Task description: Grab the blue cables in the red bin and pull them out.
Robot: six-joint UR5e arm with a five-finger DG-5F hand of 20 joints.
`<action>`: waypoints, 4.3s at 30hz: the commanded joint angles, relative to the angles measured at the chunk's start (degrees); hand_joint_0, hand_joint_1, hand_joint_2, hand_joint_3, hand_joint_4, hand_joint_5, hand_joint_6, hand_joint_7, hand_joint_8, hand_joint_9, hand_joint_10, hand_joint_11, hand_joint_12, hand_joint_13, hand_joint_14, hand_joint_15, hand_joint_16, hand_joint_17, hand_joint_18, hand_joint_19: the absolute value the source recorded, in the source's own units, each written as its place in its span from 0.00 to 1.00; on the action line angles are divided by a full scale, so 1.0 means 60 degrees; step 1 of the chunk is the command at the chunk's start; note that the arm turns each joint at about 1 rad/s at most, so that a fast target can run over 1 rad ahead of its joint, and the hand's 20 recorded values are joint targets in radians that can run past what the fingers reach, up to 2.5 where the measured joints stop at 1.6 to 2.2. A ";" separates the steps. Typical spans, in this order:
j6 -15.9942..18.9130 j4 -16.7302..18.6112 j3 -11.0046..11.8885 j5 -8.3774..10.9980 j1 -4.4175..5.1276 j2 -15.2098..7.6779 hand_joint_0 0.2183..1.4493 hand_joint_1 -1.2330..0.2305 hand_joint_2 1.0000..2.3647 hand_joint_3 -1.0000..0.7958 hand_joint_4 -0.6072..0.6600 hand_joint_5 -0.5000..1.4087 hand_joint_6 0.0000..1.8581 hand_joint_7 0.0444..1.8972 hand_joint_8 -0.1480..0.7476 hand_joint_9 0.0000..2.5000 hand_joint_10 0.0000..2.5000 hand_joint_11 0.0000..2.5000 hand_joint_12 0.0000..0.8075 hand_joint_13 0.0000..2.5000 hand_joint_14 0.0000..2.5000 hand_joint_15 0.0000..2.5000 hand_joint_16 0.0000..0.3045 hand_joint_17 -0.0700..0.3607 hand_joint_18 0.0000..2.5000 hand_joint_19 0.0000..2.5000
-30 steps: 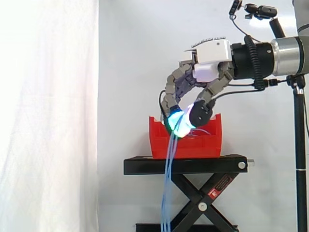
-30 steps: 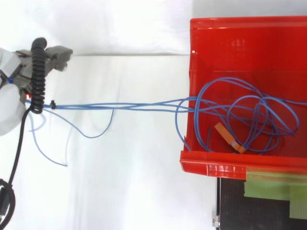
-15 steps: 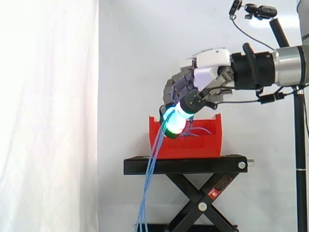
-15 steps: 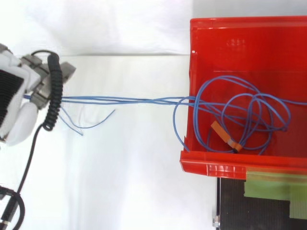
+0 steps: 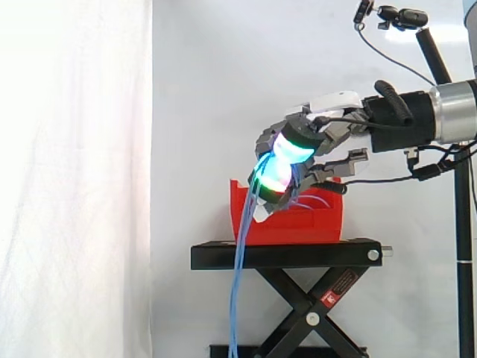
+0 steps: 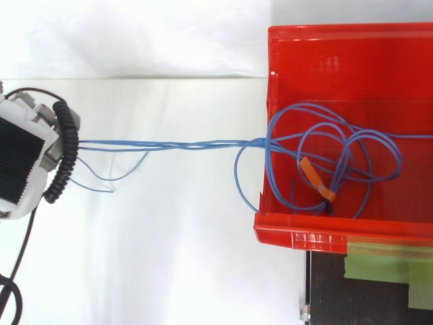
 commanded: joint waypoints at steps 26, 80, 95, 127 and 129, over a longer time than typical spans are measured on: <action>1.1689 -0.1525 -0.0017 -0.0337 0.0651 -0.0713 0.56 0.26 0.00 0.00 0.51 0.59 0.59 0.25 0.46 0.35 0.01 0.30 0.42 0.29 0.01 0.18 0.13 0.37 0.20 0.18; 0.4306 0.1683 -0.0017 -0.2358 0.0226 -0.0801 0.56 0.26 0.00 0.00 0.50 0.60 0.57 0.25 0.45 0.35 0.01 0.31 0.42 0.29 0.01 0.18 0.13 0.37 0.20 0.18; 0.3148 0.1844 -0.0017 -0.2578 0.0241 -0.0801 0.56 0.26 0.00 0.00 0.50 0.60 0.53 0.25 0.45 0.34 0.01 0.31 0.42 0.29 0.01 0.18 0.13 0.37 0.20 0.18; -0.2579 0.3455 -0.0017 -0.5229 -0.0052 -0.0801 0.56 0.24 0.00 0.00 0.49 0.58 0.56 0.25 0.45 0.33 0.01 0.31 0.42 0.29 0.01 0.18 0.13 0.37 0.20 0.18; -0.2579 0.3558 -0.0017 -0.5259 -0.0067 -0.0801 0.56 0.24 0.00 0.00 0.48 0.58 0.56 0.24 0.45 0.33 0.01 0.31 0.42 0.29 0.01 0.18 0.13 0.37 0.20 0.18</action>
